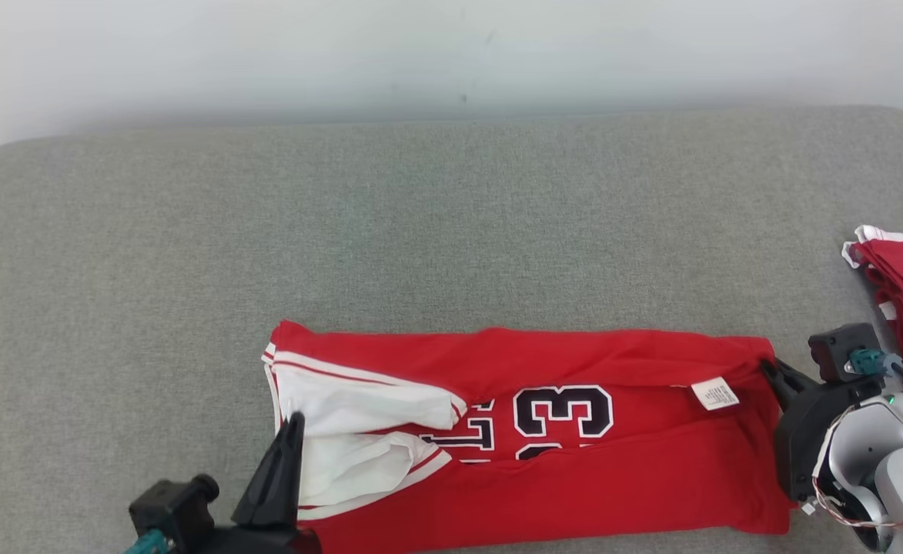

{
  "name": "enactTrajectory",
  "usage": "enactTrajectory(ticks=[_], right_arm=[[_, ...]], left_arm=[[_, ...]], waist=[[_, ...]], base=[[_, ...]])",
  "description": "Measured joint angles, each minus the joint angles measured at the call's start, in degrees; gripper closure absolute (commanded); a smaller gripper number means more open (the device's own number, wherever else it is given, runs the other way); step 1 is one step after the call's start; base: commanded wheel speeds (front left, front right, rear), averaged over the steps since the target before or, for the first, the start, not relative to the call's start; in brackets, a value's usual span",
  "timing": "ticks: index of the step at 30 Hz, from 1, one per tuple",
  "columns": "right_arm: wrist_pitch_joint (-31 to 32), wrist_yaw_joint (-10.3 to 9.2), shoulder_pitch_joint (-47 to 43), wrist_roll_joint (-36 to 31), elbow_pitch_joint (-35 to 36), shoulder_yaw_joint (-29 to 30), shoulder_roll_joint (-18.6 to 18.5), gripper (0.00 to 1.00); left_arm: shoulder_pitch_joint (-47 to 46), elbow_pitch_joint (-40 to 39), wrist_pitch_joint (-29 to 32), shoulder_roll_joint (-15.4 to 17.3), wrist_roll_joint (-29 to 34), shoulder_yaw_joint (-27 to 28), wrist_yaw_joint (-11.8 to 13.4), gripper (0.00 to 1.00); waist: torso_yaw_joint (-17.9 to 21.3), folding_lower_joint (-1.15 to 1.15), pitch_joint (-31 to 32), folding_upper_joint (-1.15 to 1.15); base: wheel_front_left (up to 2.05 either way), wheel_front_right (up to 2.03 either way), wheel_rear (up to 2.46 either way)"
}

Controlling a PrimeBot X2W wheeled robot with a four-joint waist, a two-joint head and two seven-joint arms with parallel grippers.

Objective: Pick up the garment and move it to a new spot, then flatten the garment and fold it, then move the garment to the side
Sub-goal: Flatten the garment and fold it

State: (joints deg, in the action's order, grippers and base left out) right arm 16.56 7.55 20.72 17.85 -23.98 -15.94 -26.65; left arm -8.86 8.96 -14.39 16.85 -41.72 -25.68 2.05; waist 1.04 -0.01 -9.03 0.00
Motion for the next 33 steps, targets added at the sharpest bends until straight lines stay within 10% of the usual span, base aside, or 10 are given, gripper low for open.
enactTrajectory(ticks=[19,21,22,24,25,33], right_arm=[[-0.33,0.0,-2.02,-3.44,-2.21,3.99,1.43,1.0],[-0.1,0.0,-2.13,-3.72,-2.26,4.0,1.75,0.62],[0.01,0.0,-2.18,-3.82,-2.26,4.03,1.88,0.0],[-0.29,0.0,-2.22,-3.9,-2.26,4.47,2.15,0.0],[-0.29,0.0,-2.23,-4.01,-2.27,4.6,2.27,0.0],[-2.55,0.0,-5.6,-3.27,-0.34,8.56,4.35,0.0]], left_arm=[[6.82,0.89,-0.47,-2.57,-0.63,0.44,1.2,1.0],[6.87,1.75,-0.48,-3.02,0.04,0.45,0.99,1.0],[6.87,2.2,-0.48,-3.24,0.23,0.55,0.96,0.92],[6.88,3.55,-0.49,-3.49,0.86,0.9,0.91,0.53],[6.89,4.09,-0.49,-3.5,1.35,0.97,0.9,0.0],[8.76,4.75,-0.58,-4.95,6.7,6.16,-0.3,0.0]], waist=[[-1.61,0.01,1.39,0.0],[-1.69,0.01,1.47,0.0],[-1.71,0.01,1.51,0.0],[-1.76,0.01,1.61,0.0],[-1.77,0.01,1.69,0.0],[-2.03,0.02,3.3,0.0]], base=[[0.0,0.0,0.0],[0.0,0.0,0.0],[0.0,0.0,0.0],[0.0,0.0,0.0],[0.0,0.0,0.0],[0.0,0.0,0.0]])
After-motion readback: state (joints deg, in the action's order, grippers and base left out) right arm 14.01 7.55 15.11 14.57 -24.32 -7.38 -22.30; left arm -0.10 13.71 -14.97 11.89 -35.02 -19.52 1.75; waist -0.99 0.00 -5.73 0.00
